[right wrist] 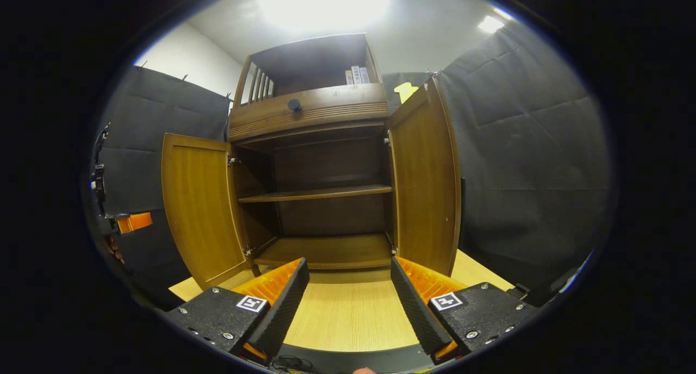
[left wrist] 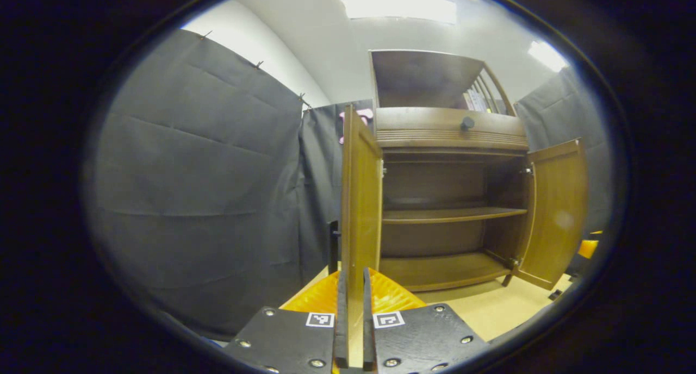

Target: Open the right door of the double-door shoe cabinet with the right hand, and open the left door with the left hand.

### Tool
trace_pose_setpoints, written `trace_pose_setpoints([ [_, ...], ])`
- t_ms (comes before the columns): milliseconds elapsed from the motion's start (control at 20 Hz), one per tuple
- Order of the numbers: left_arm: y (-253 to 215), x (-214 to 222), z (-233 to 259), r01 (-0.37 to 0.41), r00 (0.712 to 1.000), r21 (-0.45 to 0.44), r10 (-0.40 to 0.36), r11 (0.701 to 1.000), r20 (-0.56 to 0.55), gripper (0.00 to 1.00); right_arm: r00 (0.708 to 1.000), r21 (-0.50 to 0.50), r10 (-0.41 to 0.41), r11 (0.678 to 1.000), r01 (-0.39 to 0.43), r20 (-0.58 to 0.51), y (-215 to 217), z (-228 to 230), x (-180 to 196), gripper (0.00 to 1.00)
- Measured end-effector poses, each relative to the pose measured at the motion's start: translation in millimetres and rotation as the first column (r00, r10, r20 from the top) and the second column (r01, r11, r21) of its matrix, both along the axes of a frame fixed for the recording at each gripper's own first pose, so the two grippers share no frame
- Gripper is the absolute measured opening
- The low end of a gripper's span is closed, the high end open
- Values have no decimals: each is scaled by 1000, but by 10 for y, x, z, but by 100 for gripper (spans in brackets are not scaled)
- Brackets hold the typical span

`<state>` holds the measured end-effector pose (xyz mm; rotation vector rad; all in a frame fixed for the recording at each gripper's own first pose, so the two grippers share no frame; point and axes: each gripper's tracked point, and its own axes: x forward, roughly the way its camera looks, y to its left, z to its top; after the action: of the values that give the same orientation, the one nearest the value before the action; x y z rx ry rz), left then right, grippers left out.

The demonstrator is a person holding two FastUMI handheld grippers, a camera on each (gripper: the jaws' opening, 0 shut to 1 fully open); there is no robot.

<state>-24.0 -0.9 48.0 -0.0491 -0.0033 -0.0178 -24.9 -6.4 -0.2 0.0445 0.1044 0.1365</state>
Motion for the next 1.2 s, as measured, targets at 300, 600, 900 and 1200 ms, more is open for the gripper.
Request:
trace_pose_setpoints([
  [300,-267,-421,92,49,999,7,-49,999,10,11,999,-7,-18,1000,18,28,-126,138,-71,92],
  [600,-483,-796,-7,68,998,26,-68,997,0,11,998,17,-51,999,50,49,-197,268,-210,93],
  [900,-634,-939,-30,81,997,42,-81,996,7,39,997,5,-55,998,55,51,-217,230,-271,93],
  [1200,-580,-929,51,32,998,64,-35,997,45,80,996,8,-57,998,57,64,-253,270,-240,93],
])
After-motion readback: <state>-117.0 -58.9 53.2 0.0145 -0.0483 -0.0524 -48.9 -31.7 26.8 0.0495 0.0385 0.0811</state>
